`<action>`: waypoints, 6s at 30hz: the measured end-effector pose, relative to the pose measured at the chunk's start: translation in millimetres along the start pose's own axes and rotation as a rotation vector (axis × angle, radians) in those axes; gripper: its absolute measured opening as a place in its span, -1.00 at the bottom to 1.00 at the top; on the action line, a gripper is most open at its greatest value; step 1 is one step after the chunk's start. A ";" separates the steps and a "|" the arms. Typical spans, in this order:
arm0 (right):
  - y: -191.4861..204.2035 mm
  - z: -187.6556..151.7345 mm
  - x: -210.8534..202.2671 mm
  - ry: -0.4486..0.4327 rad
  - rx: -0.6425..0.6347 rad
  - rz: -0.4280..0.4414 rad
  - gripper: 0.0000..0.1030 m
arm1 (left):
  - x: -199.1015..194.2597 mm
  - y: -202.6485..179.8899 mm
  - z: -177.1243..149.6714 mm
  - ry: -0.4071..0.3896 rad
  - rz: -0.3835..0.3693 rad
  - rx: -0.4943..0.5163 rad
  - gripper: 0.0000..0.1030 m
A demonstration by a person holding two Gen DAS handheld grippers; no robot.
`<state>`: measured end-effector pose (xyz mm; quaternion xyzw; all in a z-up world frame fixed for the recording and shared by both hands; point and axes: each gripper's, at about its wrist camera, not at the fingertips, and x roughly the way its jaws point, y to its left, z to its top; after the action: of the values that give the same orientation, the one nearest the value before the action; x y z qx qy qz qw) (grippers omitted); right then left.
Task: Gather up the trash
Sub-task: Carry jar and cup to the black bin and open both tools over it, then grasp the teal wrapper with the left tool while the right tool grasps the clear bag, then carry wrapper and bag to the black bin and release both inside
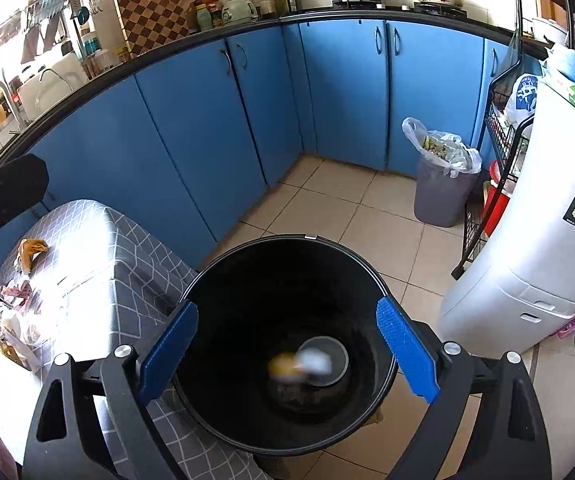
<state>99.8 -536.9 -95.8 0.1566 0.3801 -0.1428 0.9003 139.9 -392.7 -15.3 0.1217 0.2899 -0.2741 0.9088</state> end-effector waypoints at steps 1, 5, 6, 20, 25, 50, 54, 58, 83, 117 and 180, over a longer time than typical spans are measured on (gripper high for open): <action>0.1 -0.5 -0.3 0.000 -0.002 0.001 0.72 | 0.0 1.2 -1.1 0.004 0.002 -0.003 0.36; 6.1 -1.9 -3.0 0.003 -0.007 0.015 0.72 | -2.4 11.0 -7.8 0.020 0.028 -0.017 0.36; 9.2 -2.6 -3.6 0.005 -0.009 0.022 0.72 | -4.4 15.2 -10.3 0.024 0.038 -0.023 0.36; 132.0 -27.6 -22.4 0.032 -0.199 0.180 0.72 | -71.1 141.0 -64.2 0.051 0.231 -0.223 0.40; 185.9 -41.9 -27.2 0.023 -0.303 0.212 0.72 | -90.4 191.6 -90.5 0.067 0.289 -0.299 0.41; 289.0 -59.6 -0.7 0.058 -0.435 0.219 0.65 | -92.2 374.1 -189.0 0.226 0.489 -0.541 0.53; 291.1 -62.6 3.9 0.075 -0.444 0.215 0.35 | -83.3 377.0 -196.0 0.257 0.477 -0.562 0.53; 294.6 -70.0 5.9 0.079 -0.480 0.208 0.03 | -78.9 378.8 -200.7 0.276 0.474 -0.582 0.43; 262.6 -66.1 -40.3 0.017 -0.449 0.228 -0.39 | -133.4 320.3 -184.6 0.191 0.432 -0.511 0.26; 147.6 -54.8 -86.3 -0.074 -0.361 0.126 -0.39 | -122.6 152.3 -129.1 0.156 0.261 -0.176 0.26; -29.2 -34.0 11.0 -0.037 -0.093 -0.049 0.67 | 47.4 -20.6 -53.8 0.259 0.049 0.135 0.28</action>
<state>74.4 -551.7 -131.4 0.1027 0.3734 -0.1500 0.9097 135.8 -409.5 -87.9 0.2239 0.3824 -0.2529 0.8600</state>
